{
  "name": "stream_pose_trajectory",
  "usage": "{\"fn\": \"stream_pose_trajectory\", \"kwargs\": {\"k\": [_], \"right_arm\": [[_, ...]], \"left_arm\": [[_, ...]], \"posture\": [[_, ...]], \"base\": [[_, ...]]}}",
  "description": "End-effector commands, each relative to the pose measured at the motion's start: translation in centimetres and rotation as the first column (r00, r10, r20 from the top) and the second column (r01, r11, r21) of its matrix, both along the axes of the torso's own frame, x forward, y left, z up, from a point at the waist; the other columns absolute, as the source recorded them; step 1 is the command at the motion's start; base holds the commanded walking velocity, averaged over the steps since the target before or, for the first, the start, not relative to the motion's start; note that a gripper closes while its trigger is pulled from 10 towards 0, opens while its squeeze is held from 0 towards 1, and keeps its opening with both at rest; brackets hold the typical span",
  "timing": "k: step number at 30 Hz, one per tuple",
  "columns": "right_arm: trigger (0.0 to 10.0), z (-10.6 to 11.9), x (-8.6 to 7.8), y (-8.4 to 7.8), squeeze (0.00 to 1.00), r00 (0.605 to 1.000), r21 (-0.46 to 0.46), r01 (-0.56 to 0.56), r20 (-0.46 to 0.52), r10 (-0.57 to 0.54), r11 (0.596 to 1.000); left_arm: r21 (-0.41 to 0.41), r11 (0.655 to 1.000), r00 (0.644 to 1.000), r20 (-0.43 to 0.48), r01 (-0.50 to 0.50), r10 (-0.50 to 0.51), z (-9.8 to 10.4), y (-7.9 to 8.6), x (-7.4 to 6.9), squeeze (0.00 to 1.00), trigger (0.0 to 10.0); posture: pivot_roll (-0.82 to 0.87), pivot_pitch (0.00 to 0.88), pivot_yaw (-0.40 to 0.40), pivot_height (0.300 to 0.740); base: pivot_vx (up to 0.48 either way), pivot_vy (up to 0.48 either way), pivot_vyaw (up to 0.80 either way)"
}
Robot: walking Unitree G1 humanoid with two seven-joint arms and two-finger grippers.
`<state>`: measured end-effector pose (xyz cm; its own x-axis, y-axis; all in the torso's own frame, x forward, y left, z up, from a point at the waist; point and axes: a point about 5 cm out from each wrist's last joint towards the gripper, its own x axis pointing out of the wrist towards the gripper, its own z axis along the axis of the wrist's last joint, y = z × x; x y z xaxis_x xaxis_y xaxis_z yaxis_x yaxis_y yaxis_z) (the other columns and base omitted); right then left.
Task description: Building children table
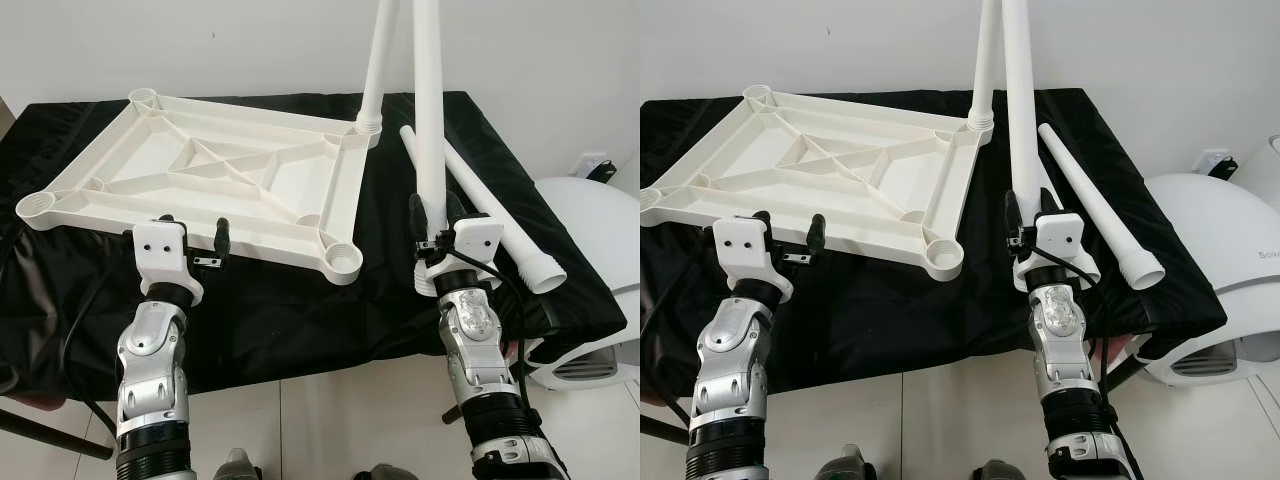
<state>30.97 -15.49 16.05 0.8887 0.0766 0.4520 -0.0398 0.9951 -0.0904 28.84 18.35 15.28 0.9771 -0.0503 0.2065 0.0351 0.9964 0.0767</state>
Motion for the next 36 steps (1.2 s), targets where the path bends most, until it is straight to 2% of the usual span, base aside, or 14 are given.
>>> {"fn": "stream_pose_trajectory", "kwargs": {"k": [1, 36], "right_arm": [[10.0, -0.14, -0.05, 0.16, 0.00, 1.000, 0.001, -0.003, 0.006, 0.003, 1.000], [10.0, 0.18, 0.34, -0.06, 0.00, 1.000, -0.010, -0.003, 0.019, 0.003, 1.000]], "left_arm": [[-0.038, 0.993, 0.994, 0.001, -0.110, 0.110, -0.28, 0.18, 0.09, 0.00, 10.0], [-0.039, 0.992, 0.992, 0.013, -0.122, 0.123, -0.15, 0.11, 0.98, 0.00, 10.0]], "posture": [[0.03, 0.034, 0.008, 0.740], [0.01, 0.013, -0.004, 0.740]], "base": [[0.000, 0.000, 0.00], [0.000, 0.000, 0.00]]}}
